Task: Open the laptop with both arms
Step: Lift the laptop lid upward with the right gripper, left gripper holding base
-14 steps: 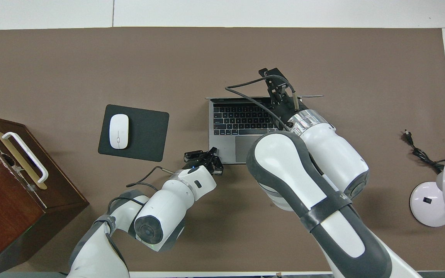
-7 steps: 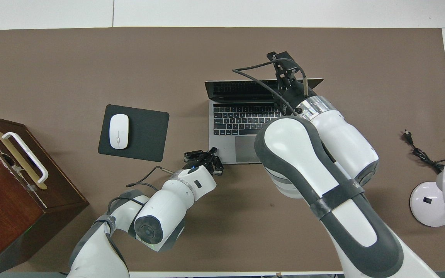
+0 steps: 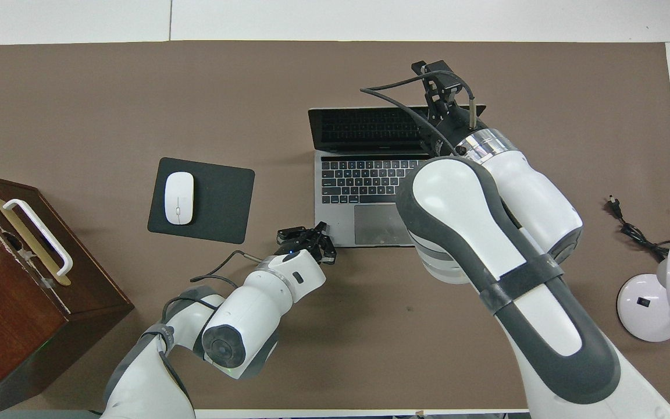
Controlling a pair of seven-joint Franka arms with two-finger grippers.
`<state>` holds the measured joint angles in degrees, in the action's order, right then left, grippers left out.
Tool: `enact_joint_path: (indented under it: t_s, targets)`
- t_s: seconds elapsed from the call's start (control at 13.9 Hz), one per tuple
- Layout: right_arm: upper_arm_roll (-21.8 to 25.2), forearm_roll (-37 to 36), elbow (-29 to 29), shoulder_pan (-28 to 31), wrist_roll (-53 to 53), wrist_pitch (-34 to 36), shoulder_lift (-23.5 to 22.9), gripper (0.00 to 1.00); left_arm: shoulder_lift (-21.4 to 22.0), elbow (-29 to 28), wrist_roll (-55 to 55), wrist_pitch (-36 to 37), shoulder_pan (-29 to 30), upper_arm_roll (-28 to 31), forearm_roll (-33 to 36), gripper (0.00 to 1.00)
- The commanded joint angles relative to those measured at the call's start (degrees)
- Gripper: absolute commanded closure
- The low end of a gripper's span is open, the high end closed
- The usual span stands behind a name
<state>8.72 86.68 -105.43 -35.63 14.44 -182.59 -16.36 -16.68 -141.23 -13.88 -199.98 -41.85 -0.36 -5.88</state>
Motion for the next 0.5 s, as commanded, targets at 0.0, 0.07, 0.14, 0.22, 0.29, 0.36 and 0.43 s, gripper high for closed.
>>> enact_joint_path:
  t_s: [0.0, 0.07, 0.14, 0.22, 0.29, 0.36, 0.43]
  targets:
    - [-0.20, 1.56, 2.25, 1.70, -2.84, 1.97, -1.13, 0.00, -2.56, 0.43, 0.52, -0.68, 0.01, 0.45, 0.26, 1.00]
    - [-0.20, 1.56, 2.34, 2.14, -2.84, 2.50, -1.13, 0.00, -2.65, 0.43, 0.52, -0.68, 0.01, 0.45, 0.26, 1.00]
    - [-0.20, 1.47, 2.42, 2.40, -2.84, 2.76, -1.13, 0.00, -2.65, 0.43, 0.52, -0.68, 0.01, 0.45, 0.26, 1.00]
    - [-0.20, 1.56, 2.69, 2.67, -2.76, 2.85, -1.13, 0.00, -2.65, 0.43, 0.52, -0.68, 0.01, 0.45, 0.26, 1.00]
    - [-0.20, 1.65, 3.91, 2.93, -2.76, 2.85, -1.22, 0.00, -2.65, 0.43, 0.43, -0.68, 0.01, 0.45, 0.26, 1.00]
    - [-0.20, 1.65, 4.70, 2.85, -2.58, 3.55, -1.22, 0.00, -2.65, 0.43, 0.43, -0.68, 0.01, 0.45, 0.26, 1.00]
    - [-0.28, 1.56, 4.88, 2.41, -2.23, 3.99, -1.13, 0.00, -2.56, 0.43, 0.43, -0.68, 0.01, 0.45, 0.26, 1.00]
